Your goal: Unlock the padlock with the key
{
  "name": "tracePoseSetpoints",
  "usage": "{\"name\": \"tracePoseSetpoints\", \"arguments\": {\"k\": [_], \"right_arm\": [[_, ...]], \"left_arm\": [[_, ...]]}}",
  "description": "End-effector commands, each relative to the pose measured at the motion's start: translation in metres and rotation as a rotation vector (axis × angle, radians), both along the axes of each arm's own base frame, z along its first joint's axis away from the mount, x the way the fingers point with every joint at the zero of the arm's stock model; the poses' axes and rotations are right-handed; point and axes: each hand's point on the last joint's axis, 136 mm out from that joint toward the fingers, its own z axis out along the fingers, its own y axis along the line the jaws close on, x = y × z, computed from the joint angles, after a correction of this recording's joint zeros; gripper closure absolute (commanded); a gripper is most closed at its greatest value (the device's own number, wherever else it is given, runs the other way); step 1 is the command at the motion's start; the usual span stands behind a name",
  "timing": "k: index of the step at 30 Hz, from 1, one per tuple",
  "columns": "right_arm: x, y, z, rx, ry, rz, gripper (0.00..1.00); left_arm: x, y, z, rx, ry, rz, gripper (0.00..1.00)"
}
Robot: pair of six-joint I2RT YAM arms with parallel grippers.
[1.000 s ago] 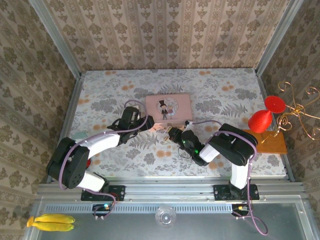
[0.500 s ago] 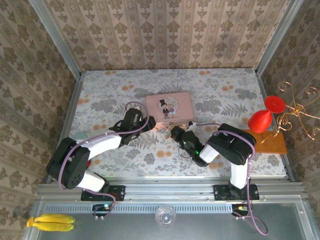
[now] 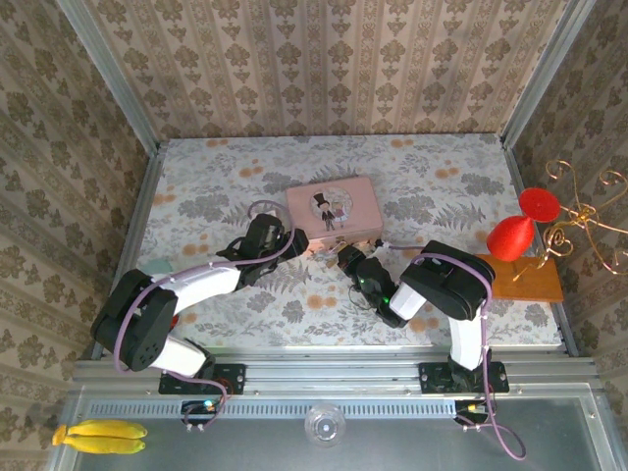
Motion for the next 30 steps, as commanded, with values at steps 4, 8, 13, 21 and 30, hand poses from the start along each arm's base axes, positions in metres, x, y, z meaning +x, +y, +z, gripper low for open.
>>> {"name": "tracePoseSetpoints", "arguments": {"k": [4,8,13,21,30], "right_arm": [[0.015,-0.021,-0.007,0.081,0.011,-0.166,1.00],[0.017,-0.026,-0.002,0.096,-0.003,-0.216,1.00],[0.020,-0.031,-0.009,0.148,0.024,-0.265,1.00],[0.023,-0.028,-0.015,0.193,0.036,-0.288,1.00],[0.021,-0.035,-0.015,0.200,0.040,-0.313,1.00]], "left_arm": [[-0.006,0.006,-0.016,0.031,0.040,0.031,0.40],[-0.006,0.000,-0.012,0.026,0.037,0.032,0.40],[-0.005,0.001,-0.010,0.028,0.034,0.046,0.40],[-0.003,0.000,-0.010,0.038,0.038,0.049,0.40],[-0.002,0.002,-0.012,0.044,0.042,0.061,0.40]]}}
